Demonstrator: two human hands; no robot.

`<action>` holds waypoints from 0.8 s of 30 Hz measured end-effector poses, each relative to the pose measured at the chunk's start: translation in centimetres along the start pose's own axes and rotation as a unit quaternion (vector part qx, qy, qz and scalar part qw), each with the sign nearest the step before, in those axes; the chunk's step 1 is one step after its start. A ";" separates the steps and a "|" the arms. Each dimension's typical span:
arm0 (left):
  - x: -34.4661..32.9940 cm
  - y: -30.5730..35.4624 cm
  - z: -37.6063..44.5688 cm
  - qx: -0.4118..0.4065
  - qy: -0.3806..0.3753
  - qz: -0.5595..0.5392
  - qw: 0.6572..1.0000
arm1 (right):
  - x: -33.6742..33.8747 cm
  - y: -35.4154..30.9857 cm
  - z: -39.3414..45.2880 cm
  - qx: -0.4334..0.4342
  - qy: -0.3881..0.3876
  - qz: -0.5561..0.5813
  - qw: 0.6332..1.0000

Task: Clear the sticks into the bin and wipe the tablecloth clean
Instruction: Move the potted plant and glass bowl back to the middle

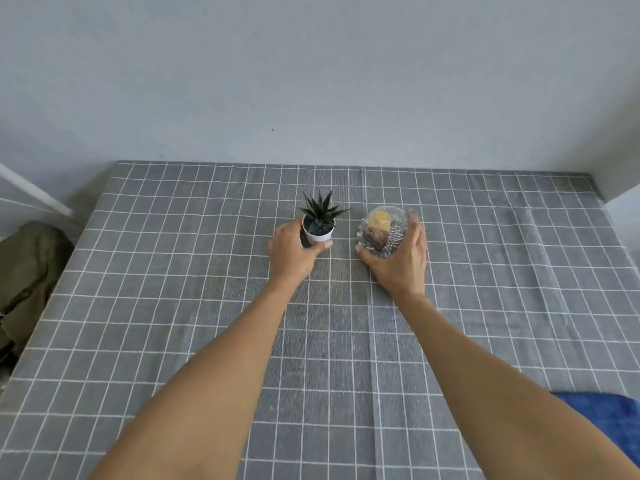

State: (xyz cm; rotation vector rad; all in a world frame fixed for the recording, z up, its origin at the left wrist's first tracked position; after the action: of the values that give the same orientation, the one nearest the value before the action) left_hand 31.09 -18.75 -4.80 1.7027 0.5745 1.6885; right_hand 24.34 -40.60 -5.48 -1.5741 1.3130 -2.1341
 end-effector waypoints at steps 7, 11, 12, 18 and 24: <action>-1.0 0.8 0.5 0.006 -0.006 -0.011 1.000 | -0.3 -0.3 0.3 0.022 -0.014 -0.001 1.000; -1.0 0.9 0.2 -0.001 -0.008 -0.014 1.000 | -0.5 -0.1 0.6 0.017 -0.024 -0.001 1.000; -1.0 0.9 0.2 -0.003 -0.009 -0.015 1.000 | -0.5 -0.1 0.6 0.016 -0.027 -0.002 1.000; -1.1 0.9 0.2 -0.009 -0.012 -0.010 1.000 | -0.4 -0.1 0.9 0.006 -0.029 -0.006 1.000; -1.2 1.1 0.3 -0.004 -0.014 0.003 1.000 | -0.3 0.1 0.9 -0.003 -0.029 -0.017 0.999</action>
State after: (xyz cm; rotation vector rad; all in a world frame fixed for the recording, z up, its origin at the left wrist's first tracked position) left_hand 31.11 -20.43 -4.80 1.7221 0.5504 1.6653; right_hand 25.19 -40.90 -5.74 -1.6599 1.2843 -2.0890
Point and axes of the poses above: each hand's wrist, its own z-axis towards the middle knuckle, its own x-axis out of the back of the hand, y = z × x, the point moved 9 cm from there along z, towards the middle knuckle, and after that the axes turned 5 degrees about -x, right-handed, at the moved point
